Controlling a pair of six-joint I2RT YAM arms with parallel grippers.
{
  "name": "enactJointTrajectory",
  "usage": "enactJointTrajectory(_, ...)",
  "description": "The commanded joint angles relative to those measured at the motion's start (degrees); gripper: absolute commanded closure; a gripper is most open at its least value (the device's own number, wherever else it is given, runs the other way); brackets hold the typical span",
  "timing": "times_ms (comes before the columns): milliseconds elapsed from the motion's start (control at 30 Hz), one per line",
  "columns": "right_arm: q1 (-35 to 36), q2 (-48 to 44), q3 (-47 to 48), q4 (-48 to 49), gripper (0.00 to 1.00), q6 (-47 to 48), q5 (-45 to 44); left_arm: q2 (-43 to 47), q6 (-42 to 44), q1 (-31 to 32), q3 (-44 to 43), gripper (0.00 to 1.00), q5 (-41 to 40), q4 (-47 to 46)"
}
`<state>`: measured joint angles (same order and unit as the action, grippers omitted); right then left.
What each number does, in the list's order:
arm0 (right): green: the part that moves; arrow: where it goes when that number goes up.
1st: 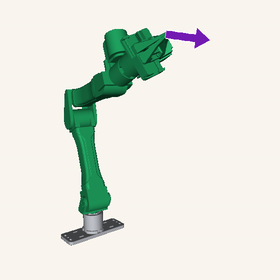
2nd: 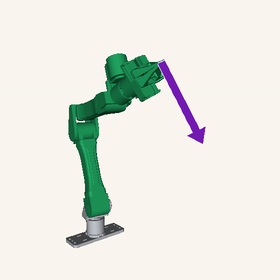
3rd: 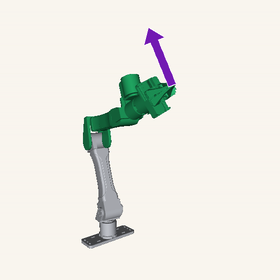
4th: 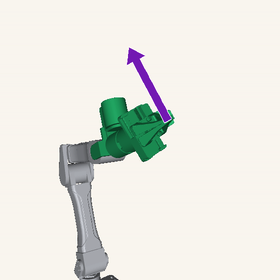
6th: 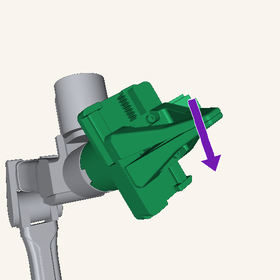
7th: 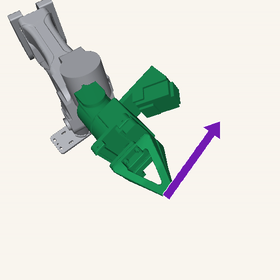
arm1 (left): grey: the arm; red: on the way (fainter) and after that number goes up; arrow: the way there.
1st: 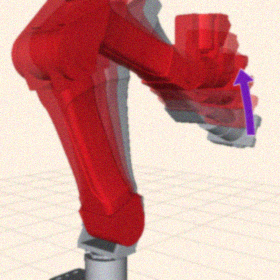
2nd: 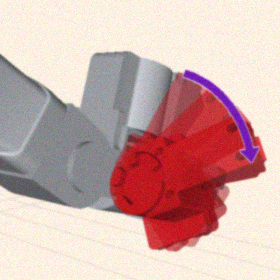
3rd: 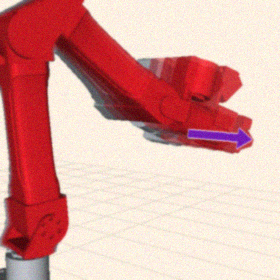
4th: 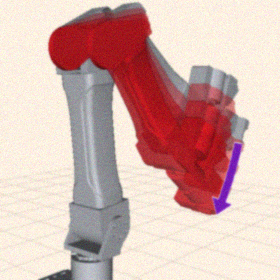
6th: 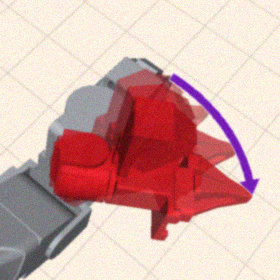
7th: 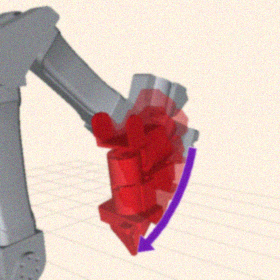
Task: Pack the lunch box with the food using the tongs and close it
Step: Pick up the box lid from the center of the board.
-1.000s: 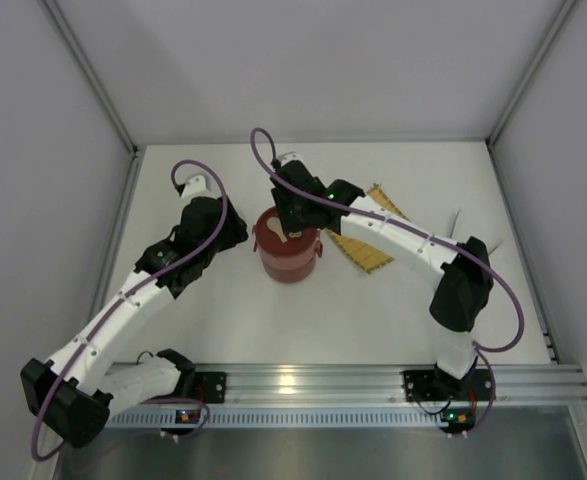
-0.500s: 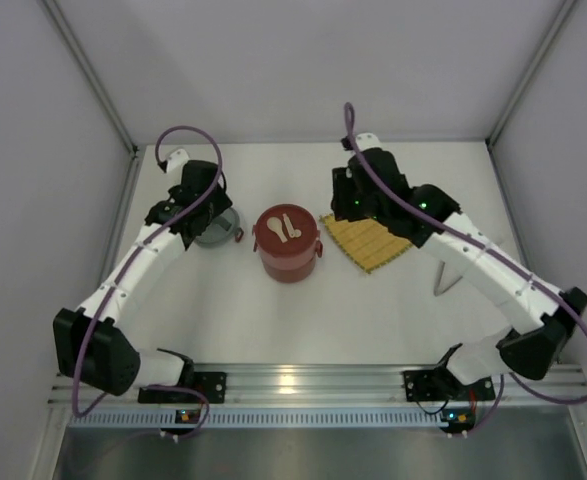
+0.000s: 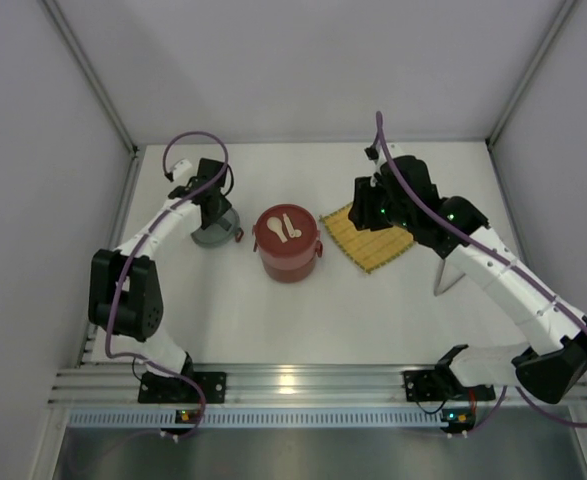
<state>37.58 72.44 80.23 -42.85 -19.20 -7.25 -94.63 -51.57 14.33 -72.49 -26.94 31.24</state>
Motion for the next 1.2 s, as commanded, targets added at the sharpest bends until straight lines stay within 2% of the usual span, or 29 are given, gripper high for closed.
enactJointTrajectory(0, -0.84, -0.37, 0.02, 4.44, 0.62, 0.48, 2.68, -1.61, -3.01, -0.96, -2.48, 0.49, -3.38, -1.62)
enactJointTrajectory(833, -1.55, 0.5, -0.68, 4.71, 0.61, 0.39, 3.55, -8.46, -8.02, -2.29, -1.25, 0.42, -0.05, -5.49)
enactJointTrajectory(1100, -1.81, 0.07, -1.39, 4.53, 0.61, 0.3, 3.55, -10.66, -9.25, -2.46, -2.4, 0.46, 0.49, -5.76)
enactJointTrajectory(1167, -1.81, -0.02, -1.48, 4.62, 0.61, 0.3, 3.47, -10.4, -9.86, -2.46, -1.87, 0.5, 0.31, -6.02)
